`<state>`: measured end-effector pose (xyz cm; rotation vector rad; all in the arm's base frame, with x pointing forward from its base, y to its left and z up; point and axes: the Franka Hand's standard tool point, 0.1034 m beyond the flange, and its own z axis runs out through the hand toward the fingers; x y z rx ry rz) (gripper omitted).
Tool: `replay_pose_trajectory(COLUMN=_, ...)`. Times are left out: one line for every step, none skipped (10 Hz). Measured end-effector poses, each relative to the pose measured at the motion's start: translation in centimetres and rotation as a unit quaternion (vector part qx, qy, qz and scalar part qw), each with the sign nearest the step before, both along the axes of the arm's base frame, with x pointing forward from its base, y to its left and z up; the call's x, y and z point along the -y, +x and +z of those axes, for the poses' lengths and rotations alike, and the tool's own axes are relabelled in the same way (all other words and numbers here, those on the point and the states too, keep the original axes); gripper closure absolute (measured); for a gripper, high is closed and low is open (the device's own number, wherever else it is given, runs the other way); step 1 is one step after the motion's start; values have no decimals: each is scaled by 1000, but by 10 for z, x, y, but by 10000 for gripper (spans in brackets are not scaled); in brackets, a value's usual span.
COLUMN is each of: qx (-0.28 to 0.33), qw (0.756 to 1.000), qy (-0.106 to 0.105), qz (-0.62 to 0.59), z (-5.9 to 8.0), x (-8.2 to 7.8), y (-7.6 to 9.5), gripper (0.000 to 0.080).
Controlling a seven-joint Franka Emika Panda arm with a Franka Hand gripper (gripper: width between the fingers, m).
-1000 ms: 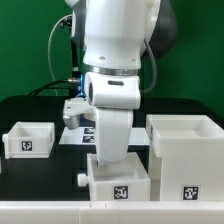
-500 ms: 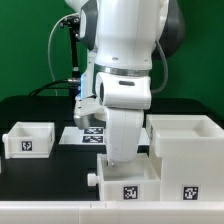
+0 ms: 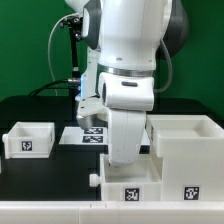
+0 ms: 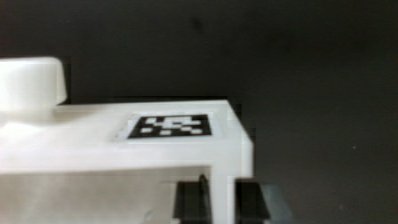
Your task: Assemble drawer
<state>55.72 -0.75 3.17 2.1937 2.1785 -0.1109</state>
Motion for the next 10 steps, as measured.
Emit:
replay_pose_trajectory(qx=-1, qw=1000, qy=0, qz=-9, z=-1, x=0, y=-1, gripper=761)
replay_pose_trajectory(qx=-2, qw=1000, qy=-1, qz=-23, z=-3, x=-1, y=-2, gripper=761)
replay_pose_trajectory(qx=-4, qw=999, qy=0, qz=-32, z=-5, x=-5, y=-3, gripper=761)
replay_pose_trajectory(qx=-3, qw=999, qy=1, qz=-33, z=-5, x=-10, y=-3, gripper=761)
replay_pose_trajectory(qx=-3, qw=999, qy=2, qz=-34, z=-5, x=-14, y=-3, gripper=761)
replay_pose_trajectory(qx=-2, qw=999, qy=4, qz=-32, z=-5, x=-18, y=-3, gripper=761)
replay_pose_trajectory(qx=-2, qw=1000, qy=5, qz=-30, z=-5, x=-21, y=-3, gripper=761)
replay_pose_trajectory(qx=-2, qw=1000, qy=6, qz=-27, z=-5, x=-22, y=-3, gripper=761)
replay_pose_trajectory(qx=-1, qw=1000, qy=6, qz=-26, z=-6, x=-22, y=-4, gripper=761)
replay_pose_trajectory(qx=0, qw=1000, qy=6, qz=-23, z=-6, x=-20, y=-4, gripper=761)
